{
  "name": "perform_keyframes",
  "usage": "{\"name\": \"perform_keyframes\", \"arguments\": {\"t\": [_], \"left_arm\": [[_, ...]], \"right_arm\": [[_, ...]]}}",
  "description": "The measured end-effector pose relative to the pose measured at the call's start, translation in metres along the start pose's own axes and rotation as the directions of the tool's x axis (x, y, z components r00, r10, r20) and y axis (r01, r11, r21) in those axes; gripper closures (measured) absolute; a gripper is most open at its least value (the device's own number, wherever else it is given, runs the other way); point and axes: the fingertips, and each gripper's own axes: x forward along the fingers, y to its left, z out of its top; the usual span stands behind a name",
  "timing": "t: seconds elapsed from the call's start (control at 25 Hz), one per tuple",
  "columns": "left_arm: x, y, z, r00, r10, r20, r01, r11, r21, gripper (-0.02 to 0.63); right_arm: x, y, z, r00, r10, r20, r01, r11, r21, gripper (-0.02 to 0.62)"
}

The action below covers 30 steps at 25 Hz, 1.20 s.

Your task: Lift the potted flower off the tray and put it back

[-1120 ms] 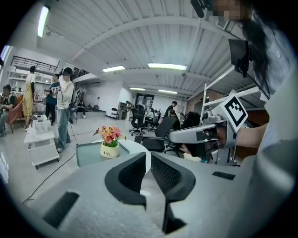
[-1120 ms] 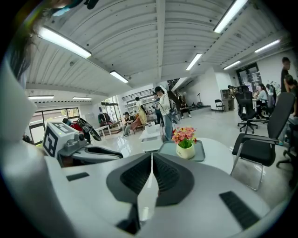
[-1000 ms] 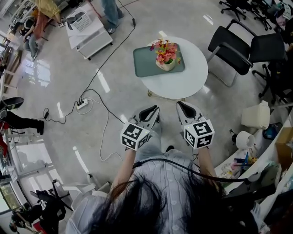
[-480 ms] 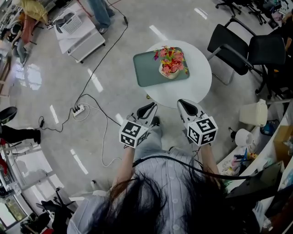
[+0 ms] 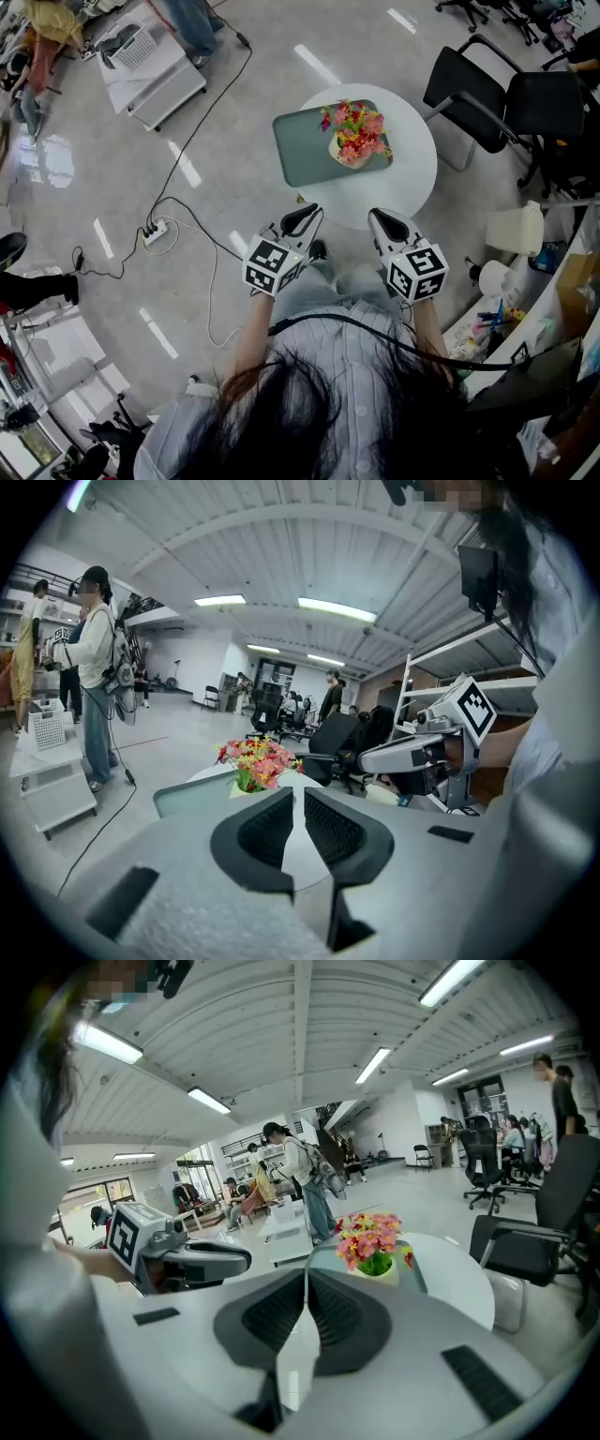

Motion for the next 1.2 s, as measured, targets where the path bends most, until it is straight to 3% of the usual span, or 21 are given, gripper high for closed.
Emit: {"name": "perform_keyframes", "arguments": {"t": [0.44, 0.8, 1.2], "left_arm": [[0.026, 0.012, 0.0, 0.999, -0.014, -0.03, 0.014, 1.0, -0.005, 0.583], [0.057, 0.041, 0.006, 0.998, 0.033, -0.059, -0.034, 0.999, -0.025, 0.583], [0.095, 0.068, -0.037, 0.977, 0.025, -0.21, -0.012, 0.998, 0.066, 0.583]], "right_arm": [[0.014, -0.035, 0.011, 1.0, -0.022, 0.002, 0.022, 0.999, 0.044, 0.563], [0.045, -0.074, 0.01, 0.996, 0.021, -0.083, -0.023, 1.0, -0.016, 0.561], [0.084, -0.11, -0.031, 0.979, 0.079, -0.189, -0.092, 0.994, -0.063, 0.561]]}}
